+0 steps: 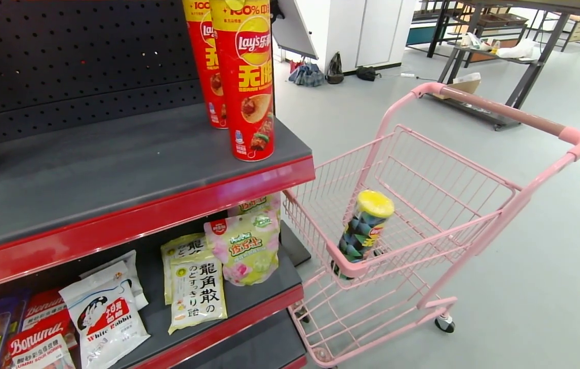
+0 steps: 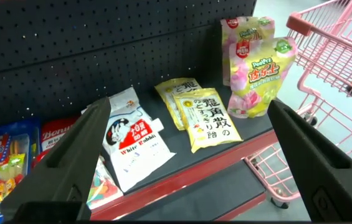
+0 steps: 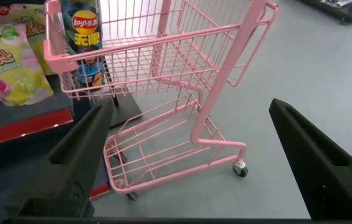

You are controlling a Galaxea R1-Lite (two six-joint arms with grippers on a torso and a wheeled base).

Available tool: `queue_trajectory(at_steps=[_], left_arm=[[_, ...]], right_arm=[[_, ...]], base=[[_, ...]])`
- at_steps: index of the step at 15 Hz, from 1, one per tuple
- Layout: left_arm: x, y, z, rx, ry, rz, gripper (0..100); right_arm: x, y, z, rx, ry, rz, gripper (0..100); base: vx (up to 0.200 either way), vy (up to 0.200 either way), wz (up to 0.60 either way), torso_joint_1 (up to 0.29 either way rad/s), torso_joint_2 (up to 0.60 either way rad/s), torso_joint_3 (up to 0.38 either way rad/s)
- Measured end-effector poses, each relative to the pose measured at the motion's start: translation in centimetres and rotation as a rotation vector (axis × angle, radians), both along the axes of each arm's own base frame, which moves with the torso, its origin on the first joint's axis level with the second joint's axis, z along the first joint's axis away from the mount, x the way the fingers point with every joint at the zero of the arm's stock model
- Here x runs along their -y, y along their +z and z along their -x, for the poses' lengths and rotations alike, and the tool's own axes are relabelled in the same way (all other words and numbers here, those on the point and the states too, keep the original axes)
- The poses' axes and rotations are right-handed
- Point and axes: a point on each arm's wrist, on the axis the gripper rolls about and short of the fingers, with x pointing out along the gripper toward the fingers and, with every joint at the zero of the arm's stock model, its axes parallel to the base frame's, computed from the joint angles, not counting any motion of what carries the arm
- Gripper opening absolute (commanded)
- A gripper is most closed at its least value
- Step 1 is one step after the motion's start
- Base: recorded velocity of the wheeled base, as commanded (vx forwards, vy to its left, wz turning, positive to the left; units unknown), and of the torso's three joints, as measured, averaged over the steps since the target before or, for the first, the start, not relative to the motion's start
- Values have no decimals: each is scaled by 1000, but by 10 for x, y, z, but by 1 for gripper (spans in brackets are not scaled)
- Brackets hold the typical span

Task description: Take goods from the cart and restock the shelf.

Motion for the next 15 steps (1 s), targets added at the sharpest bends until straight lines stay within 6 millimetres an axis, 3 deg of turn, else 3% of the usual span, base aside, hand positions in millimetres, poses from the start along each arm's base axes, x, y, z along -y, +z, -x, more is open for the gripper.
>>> queue_trajectory(at_steps=[2, 4, 6, 8, 10, 12, 15], left_arm=[[0, 0, 0, 0, 0, 0, 100], [0, 0, 0, 0, -1, -1, 100], [0, 0, 0, 0, -1, -2, 100], [0, 0, 0, 0, -1, -2, 100], [0, 0, 0, 0, 0, -2, 100], [0, 0, 0, 0, 0, -1, 100], [0, 0, 0, 0, 0, 0, 100]], right_arm=[[0, 8, 1, 15, 16, -16, 100], [-1, 51, 4, 72, 62, -72, 100], [-1, 105, -7, 73, 137, -109, 100], [-5, 149, -48, 17, 206, -137, 100], [-13, 169, -107, -63, 274, -158, 100], [-26, 164, -168, -153, 331, -172, 100], [-49, 129, -238, -243, 399, -182, 100]], base=[[0, 0, 0, 0, 0, 0], [0, 0, 0, 0, 0, 0], [0, 0, 0, 0, 0, 0], [0, 0, 0, 0, 0, 0], [0, 0, 0, 0, 0, 0], [0, 0, 0, 0, 0, 0], [0, 0, 0, 0, 0, 0]])
